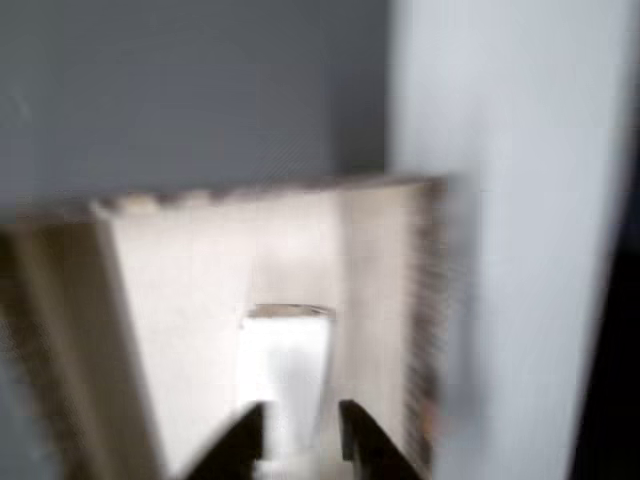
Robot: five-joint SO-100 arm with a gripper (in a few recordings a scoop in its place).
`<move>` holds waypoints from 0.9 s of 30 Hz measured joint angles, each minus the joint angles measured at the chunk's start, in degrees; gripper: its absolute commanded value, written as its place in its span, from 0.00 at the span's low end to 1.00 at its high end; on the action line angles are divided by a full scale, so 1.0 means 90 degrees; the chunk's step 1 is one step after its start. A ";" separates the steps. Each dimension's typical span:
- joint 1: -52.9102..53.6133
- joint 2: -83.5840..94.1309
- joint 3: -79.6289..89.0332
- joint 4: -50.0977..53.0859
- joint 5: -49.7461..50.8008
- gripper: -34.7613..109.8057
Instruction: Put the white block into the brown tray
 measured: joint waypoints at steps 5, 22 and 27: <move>-0.0293 0.0938 0.0713 0.0693 0.0879 0.24; -0.3027 0.5371 0.5527 0.1084 0.3281 0.24; -0.4316 0.6260 0.7129 0.0439 0.3789 0.24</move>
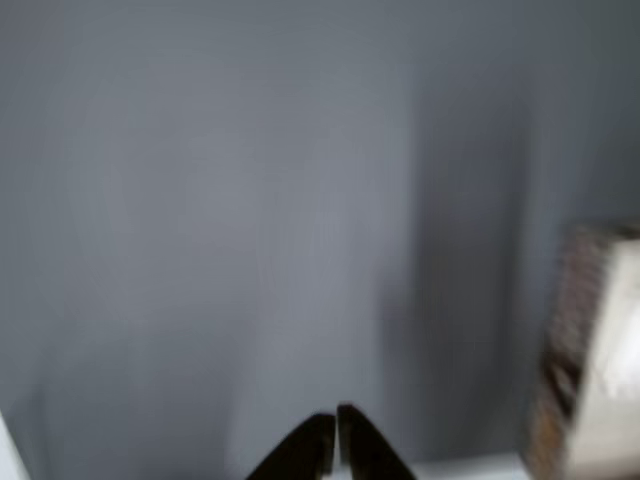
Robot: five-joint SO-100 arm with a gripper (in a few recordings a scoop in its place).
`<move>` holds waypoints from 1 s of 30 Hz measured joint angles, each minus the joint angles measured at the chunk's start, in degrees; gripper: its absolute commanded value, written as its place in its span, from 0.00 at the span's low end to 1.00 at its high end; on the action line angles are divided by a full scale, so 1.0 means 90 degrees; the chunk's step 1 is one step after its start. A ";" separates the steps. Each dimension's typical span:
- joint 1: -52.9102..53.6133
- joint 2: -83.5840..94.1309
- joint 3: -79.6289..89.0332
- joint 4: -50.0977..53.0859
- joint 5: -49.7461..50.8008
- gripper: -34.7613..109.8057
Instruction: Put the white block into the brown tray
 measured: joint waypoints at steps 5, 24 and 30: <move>-0.1367 0.0898 0.1660 -0.0518 0.0742 0.24; -0.2861 0.6064 0.7334 -0.2119 0.2490 0.24; -0.2842 0.7578 0.8311 -0.2393 0.2598 0.24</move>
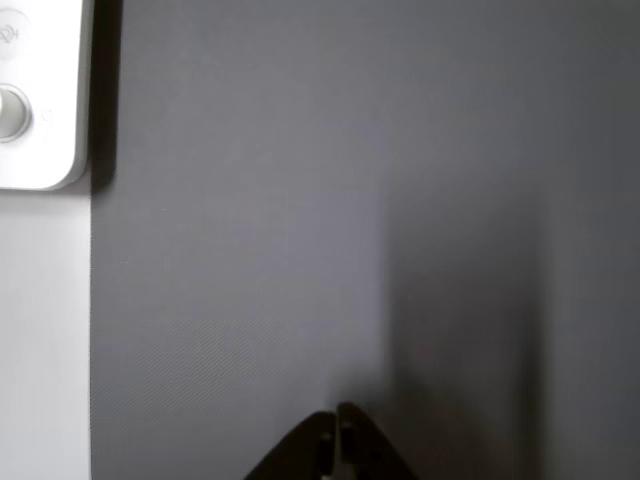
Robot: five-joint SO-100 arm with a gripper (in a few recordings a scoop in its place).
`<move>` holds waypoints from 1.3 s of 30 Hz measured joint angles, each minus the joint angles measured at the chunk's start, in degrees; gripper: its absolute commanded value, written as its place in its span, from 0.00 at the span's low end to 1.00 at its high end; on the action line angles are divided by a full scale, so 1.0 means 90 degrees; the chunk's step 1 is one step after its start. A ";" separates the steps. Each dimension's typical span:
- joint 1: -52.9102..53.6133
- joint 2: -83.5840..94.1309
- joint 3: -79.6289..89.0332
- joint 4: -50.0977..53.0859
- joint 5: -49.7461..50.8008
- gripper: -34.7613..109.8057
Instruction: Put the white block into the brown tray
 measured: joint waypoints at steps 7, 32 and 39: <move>0.0059 0.1182 0.0996 -0.0332 0.0000 0.24; 0.0273 0.2051 0.1689 0.0664 -0.0703 0.24; 0.0273 0.2051 0.1689 0.0664 -0.0771 0.29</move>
